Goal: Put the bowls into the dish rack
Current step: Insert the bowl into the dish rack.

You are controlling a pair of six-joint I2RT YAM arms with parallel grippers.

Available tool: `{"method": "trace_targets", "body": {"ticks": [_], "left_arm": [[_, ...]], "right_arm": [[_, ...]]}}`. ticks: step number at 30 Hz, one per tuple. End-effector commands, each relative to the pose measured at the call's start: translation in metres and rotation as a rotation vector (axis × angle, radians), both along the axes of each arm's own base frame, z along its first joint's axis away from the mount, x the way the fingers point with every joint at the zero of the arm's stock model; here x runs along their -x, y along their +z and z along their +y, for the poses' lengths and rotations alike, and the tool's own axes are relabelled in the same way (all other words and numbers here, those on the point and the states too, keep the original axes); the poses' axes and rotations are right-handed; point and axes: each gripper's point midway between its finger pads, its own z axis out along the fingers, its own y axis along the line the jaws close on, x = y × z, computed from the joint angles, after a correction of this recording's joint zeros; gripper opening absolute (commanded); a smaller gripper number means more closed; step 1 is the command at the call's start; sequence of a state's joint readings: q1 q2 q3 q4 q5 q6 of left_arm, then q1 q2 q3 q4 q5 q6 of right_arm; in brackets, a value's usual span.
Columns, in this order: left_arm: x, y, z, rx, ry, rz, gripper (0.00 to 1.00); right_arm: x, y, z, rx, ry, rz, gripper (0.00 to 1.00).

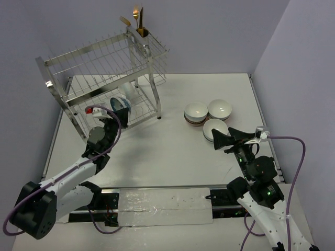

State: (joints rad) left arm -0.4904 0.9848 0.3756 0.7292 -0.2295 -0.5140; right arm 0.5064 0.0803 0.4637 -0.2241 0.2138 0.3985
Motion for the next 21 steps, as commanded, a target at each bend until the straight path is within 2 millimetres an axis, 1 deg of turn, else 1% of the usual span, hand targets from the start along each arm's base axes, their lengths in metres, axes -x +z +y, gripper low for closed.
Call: {"method": "trace_targets", "body": {"ticks": [1, 4, 7, 8, 9, 10, 11, 12, 13, 17, 20, 21], "left_arm": [[-0.005, 0.062, 0.006, 0.074, 0.011, -0.234, 0.0], [-0.01, 0.067, 0.016, 0.099, 0.04, -0.3, 0.0], [-0.013, 0.065, 0.017, 0.113, 0.044, -0.315, 0.0], [-0.016, 0.057, 0.017, 0.109, 0.045, -0.309, 0.0], [-0.014, 0.065, 0.019, 0.129, 0.049, -0.35, 0.0], [-0.016, 0.063, 0.02, 0.132, 0.056, -0.354, 0.0], [-0.02, 0.054, 0.02, 0.127, 0.061, -0.338, 0.0], [-0.019, 0.058, 0.021, 0.137, 0.065, -0.365, 0.0], [-0.024, 0.05, 0.022, 0.13, 0.074, -0.349, 0.0], [-0.037, 0.039, 0.027, 0.117, 0.112, -0.338, 0.0], [-0.042, 0.039, 0.031, 0.125, 0.119, -0.363, 0.0], [-0.047, 0.037, 0.032, 0.124, 0.122, -0.362, 0.0]], "right_arm": [[0.008, 0.016, 0.009, -0.004, 0.065, -0.07, 0.99], [0.01, 0.018, 0.01, -0.013, 0.077, -0.086, 0.98], [0.012, 0.019, 0.012, -0.015, 0.093, -0.093, 0.98], [0.013, 0.02, 0.012, -0.016, 0.096, -0.096, 0.98], [0.014, 0.02, 0.013, -0.017, 0.101, -0.1, 0.98], [0.014, 0.021, 0.013, -0.019, 0.103, -0.102, 0.98], [0.014, 0.021, 0.014, -0.019, 0.105, -0.102, 0.98], [0.014, 0.021, 0.014, -0.019, 0.106, -0.103, 0.98], [0.014, 0.021, 0.014, -0.018, 0.108, -0.103, 0.98], [0.015, 0.02, 0.018, -0.017, 0.126, -0.104, 0.98], [0.015, 0.02, 0.018, -0.017, 0.127, -0.109, 0.98], [0.015, 0.019, 0.018, -0.016, 0.129, -0.106, 0.98]]}}
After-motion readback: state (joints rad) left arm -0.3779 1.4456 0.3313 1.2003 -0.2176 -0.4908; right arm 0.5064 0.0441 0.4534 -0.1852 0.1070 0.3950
